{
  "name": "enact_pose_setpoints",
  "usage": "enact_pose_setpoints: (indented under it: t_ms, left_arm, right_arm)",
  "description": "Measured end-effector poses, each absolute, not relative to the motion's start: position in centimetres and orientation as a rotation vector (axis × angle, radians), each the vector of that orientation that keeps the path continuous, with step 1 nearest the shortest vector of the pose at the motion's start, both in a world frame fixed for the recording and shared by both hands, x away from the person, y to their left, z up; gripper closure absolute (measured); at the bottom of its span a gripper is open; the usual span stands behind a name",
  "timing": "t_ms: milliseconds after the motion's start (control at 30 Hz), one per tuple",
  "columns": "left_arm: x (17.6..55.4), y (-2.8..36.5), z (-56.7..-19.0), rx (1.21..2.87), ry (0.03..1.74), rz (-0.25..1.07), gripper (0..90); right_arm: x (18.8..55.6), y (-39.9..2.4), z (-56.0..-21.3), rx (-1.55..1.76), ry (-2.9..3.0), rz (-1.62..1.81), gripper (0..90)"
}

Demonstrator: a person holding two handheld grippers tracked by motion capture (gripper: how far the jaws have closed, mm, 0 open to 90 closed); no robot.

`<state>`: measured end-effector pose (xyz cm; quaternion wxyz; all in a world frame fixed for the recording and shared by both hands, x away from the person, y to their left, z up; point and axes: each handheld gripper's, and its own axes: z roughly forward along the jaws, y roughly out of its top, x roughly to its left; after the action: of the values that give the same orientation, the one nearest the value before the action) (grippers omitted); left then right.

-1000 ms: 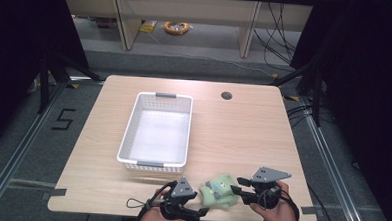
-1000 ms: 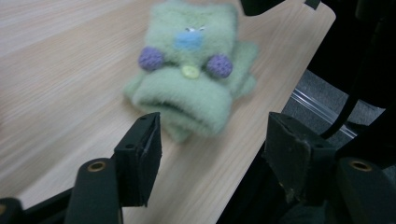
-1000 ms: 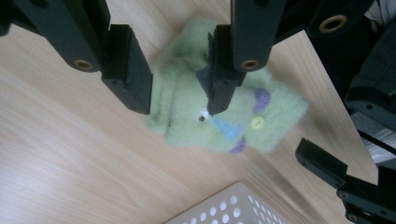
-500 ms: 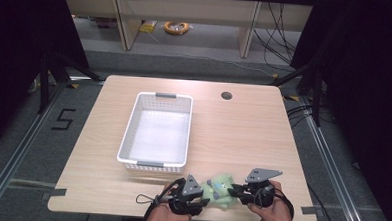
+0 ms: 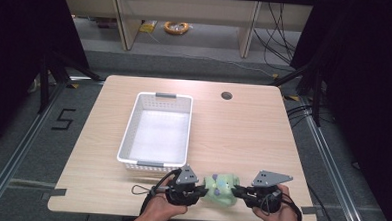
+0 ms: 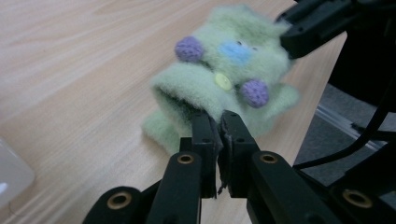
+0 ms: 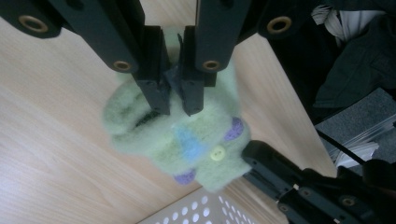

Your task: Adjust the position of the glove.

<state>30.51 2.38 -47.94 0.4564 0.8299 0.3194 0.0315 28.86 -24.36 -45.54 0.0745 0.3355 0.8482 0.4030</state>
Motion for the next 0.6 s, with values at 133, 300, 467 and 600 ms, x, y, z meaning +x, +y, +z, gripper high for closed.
enact_pose_setpoints:
  t_ms: [133,300,467,600]
  left_arm:
    - [30.4,2.3,-49.0,2.060,0.827,0.025,84.5]
    - [30.6,2.0,-49.9,2.091,0.825,0.030,84.0]
    - [30.6,2.2,-50.3,2.089,0.842,0.040,82.2]
    - [30.7,2.7,-50.0,2.068,0.865,0.022,73.5]
  right_arm:
    - [28.7,-24.4,-46.5,0.984,2.561,1.190,83.7]
    - [29.0,-24.4,-47.7,1.018,2.579,1.181,83.1]
    - [29.2,-24.6,-48.2,1.046,2.593,1.171,79.5]
    - [29.0,-24.6,-47.9,1.077,2.580,1.185,67.6]
